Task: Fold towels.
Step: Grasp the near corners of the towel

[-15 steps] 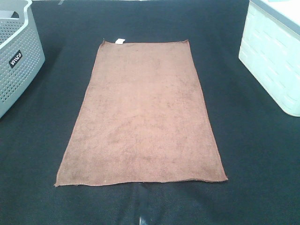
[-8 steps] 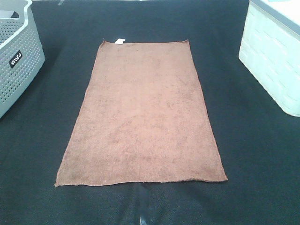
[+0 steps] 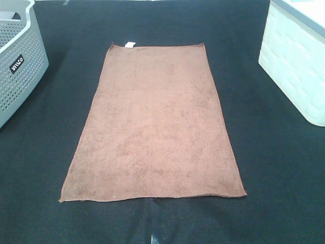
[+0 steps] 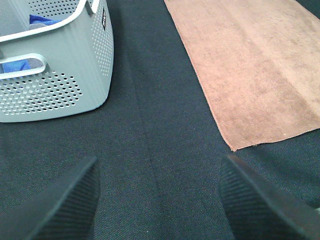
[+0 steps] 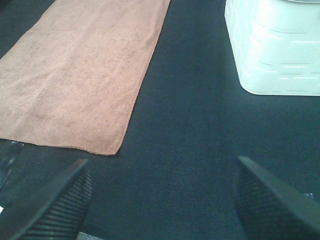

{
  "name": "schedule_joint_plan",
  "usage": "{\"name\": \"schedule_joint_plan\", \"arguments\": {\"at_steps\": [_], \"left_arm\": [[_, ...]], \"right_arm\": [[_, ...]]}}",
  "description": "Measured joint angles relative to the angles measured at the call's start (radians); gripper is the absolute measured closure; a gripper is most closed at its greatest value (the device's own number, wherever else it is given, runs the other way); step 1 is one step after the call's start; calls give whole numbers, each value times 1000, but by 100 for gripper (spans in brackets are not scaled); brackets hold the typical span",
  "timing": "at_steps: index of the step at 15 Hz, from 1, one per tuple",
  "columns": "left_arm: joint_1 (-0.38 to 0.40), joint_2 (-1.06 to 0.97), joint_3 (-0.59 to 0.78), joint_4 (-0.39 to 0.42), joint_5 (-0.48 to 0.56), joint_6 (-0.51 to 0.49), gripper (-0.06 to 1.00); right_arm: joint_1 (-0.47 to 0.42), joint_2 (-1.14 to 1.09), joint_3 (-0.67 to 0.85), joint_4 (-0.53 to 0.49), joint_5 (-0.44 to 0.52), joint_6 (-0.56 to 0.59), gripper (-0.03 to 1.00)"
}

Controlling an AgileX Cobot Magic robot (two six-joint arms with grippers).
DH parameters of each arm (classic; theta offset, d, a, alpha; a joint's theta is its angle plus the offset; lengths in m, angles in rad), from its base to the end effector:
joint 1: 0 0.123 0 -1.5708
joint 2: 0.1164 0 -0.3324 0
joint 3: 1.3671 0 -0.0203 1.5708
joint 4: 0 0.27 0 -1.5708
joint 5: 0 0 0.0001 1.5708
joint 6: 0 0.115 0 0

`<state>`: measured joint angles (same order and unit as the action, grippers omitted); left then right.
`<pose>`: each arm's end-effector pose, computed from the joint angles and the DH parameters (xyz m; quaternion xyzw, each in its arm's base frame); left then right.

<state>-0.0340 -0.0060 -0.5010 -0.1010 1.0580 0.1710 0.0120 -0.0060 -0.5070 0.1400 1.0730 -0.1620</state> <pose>-0.0158 -0.0096 0.2765 0.0890 0.8449 -0.0144 0.5273 -0.0174 0.0139 0.2773 -0.0775 0.8474 0.0306 0.5244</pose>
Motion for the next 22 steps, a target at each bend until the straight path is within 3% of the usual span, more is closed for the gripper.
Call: {"name": "schedule_joint_plan", "arguments": {"at_steps": [22], "left_arm": [[0, 0, 0, 0, 0, 0, 29]], "right_arm": [[0, 0, 0, 0, 0, 0, 24]]}}
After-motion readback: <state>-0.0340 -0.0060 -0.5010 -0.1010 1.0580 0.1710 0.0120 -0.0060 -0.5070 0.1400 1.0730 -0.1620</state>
